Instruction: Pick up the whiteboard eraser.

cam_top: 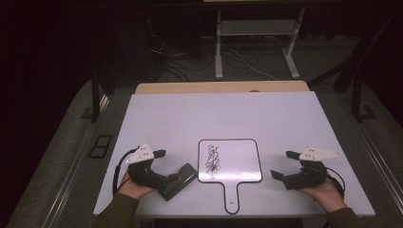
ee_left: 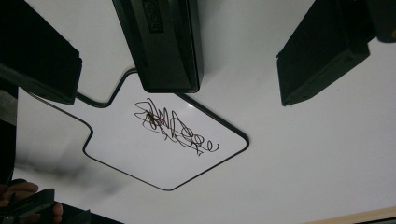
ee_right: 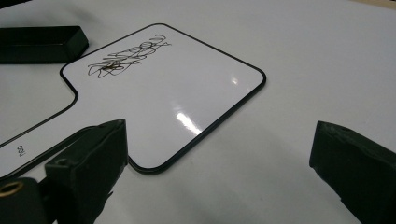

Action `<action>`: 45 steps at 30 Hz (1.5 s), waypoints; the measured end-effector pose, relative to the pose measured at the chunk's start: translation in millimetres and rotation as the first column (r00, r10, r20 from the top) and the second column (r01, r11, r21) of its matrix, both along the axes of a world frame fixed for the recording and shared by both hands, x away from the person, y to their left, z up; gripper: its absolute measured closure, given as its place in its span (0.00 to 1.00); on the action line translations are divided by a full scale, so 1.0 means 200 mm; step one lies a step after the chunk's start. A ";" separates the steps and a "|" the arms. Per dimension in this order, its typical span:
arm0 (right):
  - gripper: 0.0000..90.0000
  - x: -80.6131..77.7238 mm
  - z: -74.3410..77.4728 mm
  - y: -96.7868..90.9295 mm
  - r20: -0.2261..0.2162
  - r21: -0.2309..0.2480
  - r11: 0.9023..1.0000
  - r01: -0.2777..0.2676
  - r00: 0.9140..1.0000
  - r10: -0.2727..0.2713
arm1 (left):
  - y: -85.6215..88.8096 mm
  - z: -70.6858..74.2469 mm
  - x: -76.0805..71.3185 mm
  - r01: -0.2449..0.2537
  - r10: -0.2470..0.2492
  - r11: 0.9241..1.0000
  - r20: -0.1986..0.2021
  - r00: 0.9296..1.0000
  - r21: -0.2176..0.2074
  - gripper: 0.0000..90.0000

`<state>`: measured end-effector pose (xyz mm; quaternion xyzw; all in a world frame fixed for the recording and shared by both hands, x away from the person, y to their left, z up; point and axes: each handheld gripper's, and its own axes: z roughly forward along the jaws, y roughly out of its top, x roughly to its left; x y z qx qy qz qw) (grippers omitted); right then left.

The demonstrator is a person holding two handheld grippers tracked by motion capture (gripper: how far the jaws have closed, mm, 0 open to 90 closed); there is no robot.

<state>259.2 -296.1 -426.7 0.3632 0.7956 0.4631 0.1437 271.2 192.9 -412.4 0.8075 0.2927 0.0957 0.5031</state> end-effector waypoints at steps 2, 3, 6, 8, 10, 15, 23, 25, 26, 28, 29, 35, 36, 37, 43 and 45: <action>0.04 0.00 0.00 0.00 0.002 -0.002 1.000 0.003 1.000 -0.003 | 0.00 0.00 0.00 0.003 -0.003 1.000 0.000 1.000 0.001 0.00; 0.04 0.00 0.00 0.00 0.002 -0.002 1.000 0.003 1.000 -0.003 | 0.00 0.00 0.00 0.004 -0.004 1.000 0.003 1.000 0.000 0.00; 0.04 0.00 0.00 -0.01 0.007 -0.005 1.000 0.009 1.000 -0.009 | -0.01 0.01 0.00 -0.001 0.001 1.000 0.000 1.000 -0.003 0.00; 0.04 0.00 0.00 -0.01 0.007 -0.004 1.000 0.011 1.000 -0.011 | -0.01 0.01 0.01 -0.005 0.005 1.000 0.000 1.000 0.002 0.00; 0.04 0.00 0.00 -0.01 0.007 -0.002 1.000 0.011 1.000 -0.011 | -0.02 0.02 0.01 -0.007 0.007 1.000 -0.001 1.000 0.007 0.00; 0.04 0.01 -0.01 -0.01 0.004 -0.007 1.000 0.014 1.000 -0.014 | -0.04 0.02 -0.01 -0.010 0.010 1.000 -0.001 1.000 0.018 0.00; 0.04 0.00 -0.01 0.01 0.004 -0.016 1.000 0.005 1.000 -0.005 | -0.09 0.03 -0.04 -0.022 0.022 0.999 -0.002 1.000 0.033 0.00; 0.04 0.01 -0.01 0.01 0.002 -0.014 1.000 0.008 1.000 -0.008 | -0.10 0.04 -0.05 -0.020 0.021 0.999 -0.005 1.000 0.036 0.00; 0.04 0.01 -0.01 0.00 0.005 -0.013 1.000 0.009 1.000 -0.009 | -0.10 0.04 -0.05 -0.021 0.021 0.999 -0.005 1.000 0.043 0.00; 0.04 0.01 -0.01 0.00 0.004 -0.011 1.000 0.009 1.000 -0.009 | -0.11 0.04 -0.06 -0.025 0.025 0.999 -0.007 1.000 0.042 0.01; 0.04 0.01 -0.01 0.00 0.002 -0.010 1.000 0.007 1.000 -0.007 | -0.10 0.04 -0.07 -0.023 0.024 0.999 -0.013 1.000 0.043 0.02; 0.04 0.01 -0.01 -0.01 0.000 -0.006 1.000 0.016 1.000 -0.016 | -0.10 0.02 -0.08 -0.033 0.033 0.999 -0.009 0.999 0.040 0.07; 0.04 0.01 -0.01 -0.01 0.000 -0.006 1.000 0.016 1.000 -0.016 | -0.10 0.01 -0.08 -0.032 0.032 0.999 -0.013 0.999 0.040 0.07; 0.04 0.01 -0.01 -0.01 0.005 -0.001 1.000 0.016 1.000 -0.016 | -0.10 0.00 -0.09 -0.028 0.029 0.999 -0.022 0.999 0.037 0.10; 0.04 0.01 -0.01 -0.01 0.004 -0.006 1.000 0.014 1.000 -0.014 | -0.13 -0.04 -0.09 -0.015 0.018 0.997 -0.036 0.999 0.076 0.16; 0.04 0.01 -0.01 0.00 0.004 -0.008 1.000 0.014 1.000 -0.014 | -0.13 -0.05 -0.09 -0.009 0.012 0.997 -0.042 0.999 0.081 0.17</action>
